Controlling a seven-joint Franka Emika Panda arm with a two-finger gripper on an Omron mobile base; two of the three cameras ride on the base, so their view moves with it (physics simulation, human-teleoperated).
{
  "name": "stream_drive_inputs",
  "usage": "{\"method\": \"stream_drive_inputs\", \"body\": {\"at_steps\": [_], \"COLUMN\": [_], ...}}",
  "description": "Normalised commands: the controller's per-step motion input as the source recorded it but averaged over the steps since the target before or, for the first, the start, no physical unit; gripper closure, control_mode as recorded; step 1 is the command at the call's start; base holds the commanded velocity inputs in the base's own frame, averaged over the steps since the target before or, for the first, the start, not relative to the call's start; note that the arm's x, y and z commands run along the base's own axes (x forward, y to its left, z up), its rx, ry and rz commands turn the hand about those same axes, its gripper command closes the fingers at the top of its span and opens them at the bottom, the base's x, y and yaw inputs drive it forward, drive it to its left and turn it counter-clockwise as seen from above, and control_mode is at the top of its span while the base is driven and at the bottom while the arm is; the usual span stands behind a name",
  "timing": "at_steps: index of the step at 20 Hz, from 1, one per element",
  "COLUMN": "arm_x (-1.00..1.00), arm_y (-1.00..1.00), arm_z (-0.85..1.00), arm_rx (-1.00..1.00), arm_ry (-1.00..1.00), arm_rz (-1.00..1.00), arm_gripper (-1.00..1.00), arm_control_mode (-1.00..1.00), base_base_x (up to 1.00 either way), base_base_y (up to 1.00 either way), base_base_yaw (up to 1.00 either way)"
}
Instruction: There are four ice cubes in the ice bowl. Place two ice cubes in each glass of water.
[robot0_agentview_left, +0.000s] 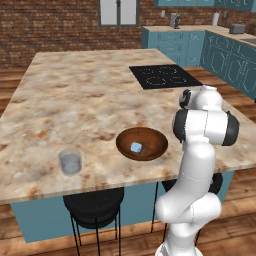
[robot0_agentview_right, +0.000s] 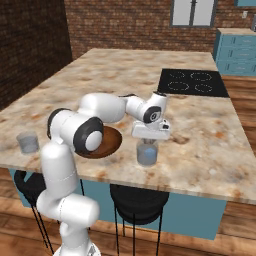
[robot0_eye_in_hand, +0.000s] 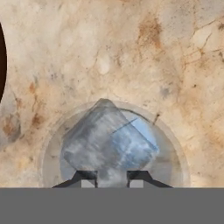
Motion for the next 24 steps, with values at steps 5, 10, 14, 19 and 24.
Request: {"method": "stream_drive_inputs", "body": {"at_steps": [5, 10, 14, 19, 24], "arm_x": [0.27, -0.02, -0.26, -0.34, -0.2], "arm_y": [0.0, 0.0, -0.01, 0.0, -0.01], "arm_z": [-0.18, -0.03, 0.0, 0.0, 0.0], "arm_rx": [-0.01, 0.0, 0.0, 0.0, 0.0], "arm_ry": [0.0, 0.0, 0.0, -0.02, -0.05], "arm_rz": [0.06, 0.05, 0.03, 0.0, 0.0], "arm_gripper": [1.0, 1.0, 1.0, -1.0, -1.0], "arm_control_mode": [-1.0, -1.0, -1.0, -1.0, -1.0], "base_base_x": [0.0, 0.0, 0.0, 0.0, 0.0], "base_base_y": [0.0, 0.0, 0.0, 0.0, 0.0], "base_base_yaw": [0.0, 0.0, 0.0, 0.0, 0.0]}}
